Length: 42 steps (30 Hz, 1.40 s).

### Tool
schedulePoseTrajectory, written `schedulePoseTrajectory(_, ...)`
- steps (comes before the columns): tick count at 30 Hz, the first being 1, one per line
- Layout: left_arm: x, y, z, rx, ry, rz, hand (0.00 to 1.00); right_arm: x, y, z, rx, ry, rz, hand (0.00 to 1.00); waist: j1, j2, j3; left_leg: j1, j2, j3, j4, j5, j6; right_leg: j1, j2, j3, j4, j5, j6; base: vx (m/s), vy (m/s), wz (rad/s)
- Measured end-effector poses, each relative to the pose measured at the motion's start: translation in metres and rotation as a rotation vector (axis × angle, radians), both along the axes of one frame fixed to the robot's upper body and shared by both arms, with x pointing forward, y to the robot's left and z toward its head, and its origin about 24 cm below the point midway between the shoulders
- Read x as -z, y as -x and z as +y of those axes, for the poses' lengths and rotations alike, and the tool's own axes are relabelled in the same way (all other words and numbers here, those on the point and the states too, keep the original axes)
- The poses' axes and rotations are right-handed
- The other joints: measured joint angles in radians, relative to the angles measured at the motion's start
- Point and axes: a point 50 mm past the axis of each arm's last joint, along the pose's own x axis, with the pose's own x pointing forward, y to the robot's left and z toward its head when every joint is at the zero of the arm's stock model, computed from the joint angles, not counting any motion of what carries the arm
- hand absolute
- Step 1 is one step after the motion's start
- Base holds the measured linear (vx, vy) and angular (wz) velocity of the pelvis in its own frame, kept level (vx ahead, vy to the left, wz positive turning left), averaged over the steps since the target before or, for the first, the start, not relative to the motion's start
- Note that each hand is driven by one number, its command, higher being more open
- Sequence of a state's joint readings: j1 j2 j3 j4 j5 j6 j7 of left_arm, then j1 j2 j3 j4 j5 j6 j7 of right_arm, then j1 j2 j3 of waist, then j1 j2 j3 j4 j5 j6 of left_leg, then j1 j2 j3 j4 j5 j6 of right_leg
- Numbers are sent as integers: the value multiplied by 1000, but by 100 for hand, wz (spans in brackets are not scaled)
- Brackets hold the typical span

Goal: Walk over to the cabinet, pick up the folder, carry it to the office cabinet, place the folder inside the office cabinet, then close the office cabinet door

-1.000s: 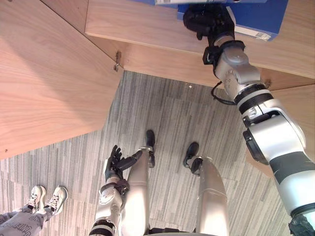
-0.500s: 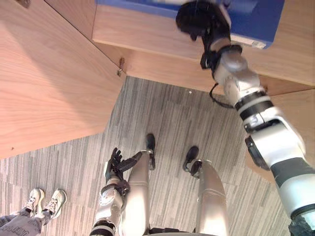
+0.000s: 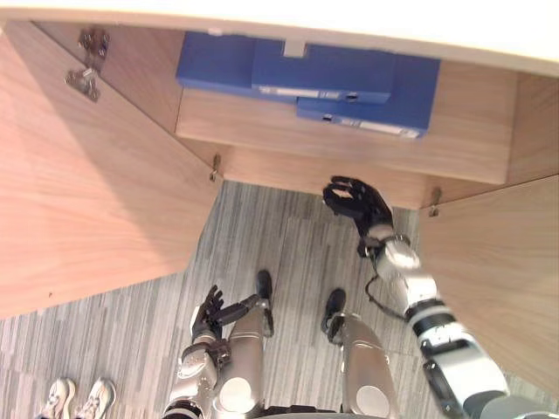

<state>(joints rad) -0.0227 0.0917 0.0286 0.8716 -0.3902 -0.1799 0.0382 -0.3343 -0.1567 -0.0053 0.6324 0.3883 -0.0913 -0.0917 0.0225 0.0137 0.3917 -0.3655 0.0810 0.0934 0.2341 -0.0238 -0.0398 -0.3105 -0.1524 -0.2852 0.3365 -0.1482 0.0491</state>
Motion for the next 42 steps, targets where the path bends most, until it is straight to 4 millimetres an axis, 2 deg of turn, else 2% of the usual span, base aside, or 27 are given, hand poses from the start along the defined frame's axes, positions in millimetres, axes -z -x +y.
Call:
schedulePoseTrajectory(2, 5, 10, 5, -10, -11, 36, 100, 25, 23, -3, 45, 1, 86, 100, -16, -22, -39, 39, -1, 9, -55, 18, -3, 33, 10, 6, -57, 24, 3, 94, 25, -22)
schedulePoseTrajectory(3, 9, 18, 8, -17, -18, 66, 100, 48, 49, -7, 83, 7, 172, 100, -23, -40, -67, 97, -2, 28, -113, 34, -10, 82, 18, 15, -116, 47, 9, 118, 32, -25)
schedulePoseTrajectory(4, 11, 23, 9, -21, -20, 81, 100, 57, 60, -9, 95, 11, 207, 100, -25, -45, -81, 122, -5, 35, -136, 40, -10, 103, 21, 21, -139, 55, 12, 110, 37, -39)
schedulePoseTrajectory(5, 17, 35, 10, -24, -25, 127, 100, 76, 87, -13, 121, 28, 290, 100, -36, -50, -124, 178, -9, 56, -188, 51, -9, 145, 27, 38, -188, 74, 19, 60, 28, -32)
schedulePoseTrajectory(9, 27, 60, 15, -40, -42, 214, 100, 106, 136, -22, 186, 45, 454, 100, -67, -49, -206, 286, -21, 110, -260, 55, -9, 225, 30, 88, -260, 105, 34, 61, 55, -42)
schedulePoseTrajectory(12, 29, 64, 18, -45, -49, 235, 100, 121, 162, -27, 243, 29, 545, 100, -71, -50, -232, 329, -26, 131, -278, 56, -9, 259, 31, 111, -289, 120, 40, 0, 45, -29)
schedulePoseTrajectory(13, 30, 68, 18, -43, -52, 247, 100, 128, 176, -28, 281, 13, 594, 100, -72, -48, -248, 352, -28, 150, -290, 57, -7, 271, 31, 126, -301, 128, 42, -27, 43, -30)
schedulePoseTrajectory(16, 33, 79, 19, -36, -67, 286, 100, 137, 198, -30, 346, -15, 664, 100, -84, -47, -266, 399, -32, 185, -307, 58, -5, 295, 34, 166, -317, 141, 44, -44, 37, -36)
schedulePoseTrajectory(19, 35, 88, 20, -45, -67, 314, 100, 139, 209, -35, 411, -36, 685, 100, -94, -43, -273, 428, -31, 225, -320, 60, -1, 296, 41, 207, -326, 155, 43, -71, 17, -48)
schedulePoseTrajectory(22, 37, 95, 20, -47, -63, 338, 100, 138, 223, -54, 546, -62, 688, 100, -97, -39, -276, 450, -30, 281, -320, 55, 3, 292, 52, 266, -336, 175, 41, -103, 8, -60)
schedulePoseTrajectory(23, 38, 98, 21, -49, -63, 345, 100, 134, 229, -68, 635, -72, 667, 100, -98, -35, -280, 462, -31, 312, -320, 48, 1, 290, 57, 295, -342, 184, 42, -107, 14, -62)
schedulePoseTrajectory(26, 38, 106, 22, -36, -77, 359, 100, 117, 226, -97, 725, -35, 578, 100, -126, -24, -286, 473, -33, 350, -318, 34, -2, 280, 60, 341, -346, 193, 41, -88, 16, -53)
schedulePoseTrajectory(28, 39, 112, 21, -22, -84, 371, 100, 90, 214, -134, 770, 62, 464, 100, -137, -8, -294, 479, -38, 397, -306, 14, -2, 267, 63, 394, -359, 202, 35, -55, 19, -67)
schedulePoseTrajectory(29, 39, 112, 21, -16, -86, 372, 100, 82, 211, -144, 778, 90, 435, 100, -141, -3, -295, 479, -39, 404, -302, 10, -1, 266, 62, 402, -360, 204, 36, -42, 20, -49)
schedulePoseTrajectory(31, 38, 112, 20, 31, -105, 364, 100, 46, 191, -183, 789, 212, 317, 100, -150, 13, -295, 479, -46, 434, -285, -11, 0, 255, 61, 437, -360, 207, 38, -30, 22, -42)
schedulePoseTrajectory(32, 38, 111, 20, 39, -107, 359, 100, 37, 185, -191, 786, 239, 288, 100, -152, 20, -293, 479, -48, 439, -279, -16, 1, 254, 60, 444, -360, 208, 39, -15, 16, -33)
schedulePoseTrajectory(34, 37, 109, 19, 80, -118, 348, 100, 4, 159, -214, 772, 317, 187, 100, -165, 38, -286, 475, -52, 448, -260, -31, 7, 252, 57, 457, -362, 212, 41, -6, 7, -21)
schedulePoseTrajectory(36, 36, 110, 17, 105, -124, 333, 100, -26, 124, -226, 714, 390, 111, 100, -172, 58, -282, 469, -52, 463, -236, -48, 16, 247, 55, 479, -374, 220, 50, 6, -5, -29)
schedulePoseTrajectory(38, 34, 107, 16, 120, -123, 315, 100, -46, 98, -230, 621, 489, 99, 100, -172, 77, -271, 461, -50, 470, -215, -58, 24, 247, 52, 493, -389, 233, 59, 13, -17, -27)
schedulePoseTrajectory(40, 34, 105, 13, 138, -121, 302, 100, -63, 68, -226, 513, 562, 89, 100, -169, 96, -259, 445, -48, 471, -194, -72, 35, 236, 51, 508, -398, 248, 65, 19, -41, -24)
schedulePoseTrajectory(42, 34, 105, 11, 152, -118, 299, 100, -69, 58, -224, 474, 597, 95, 100, -161, 108, -250, 444, -47, 467, -192, -77, 37, 235, 52, 510, -404, 253, 66, 18, -46, -13)
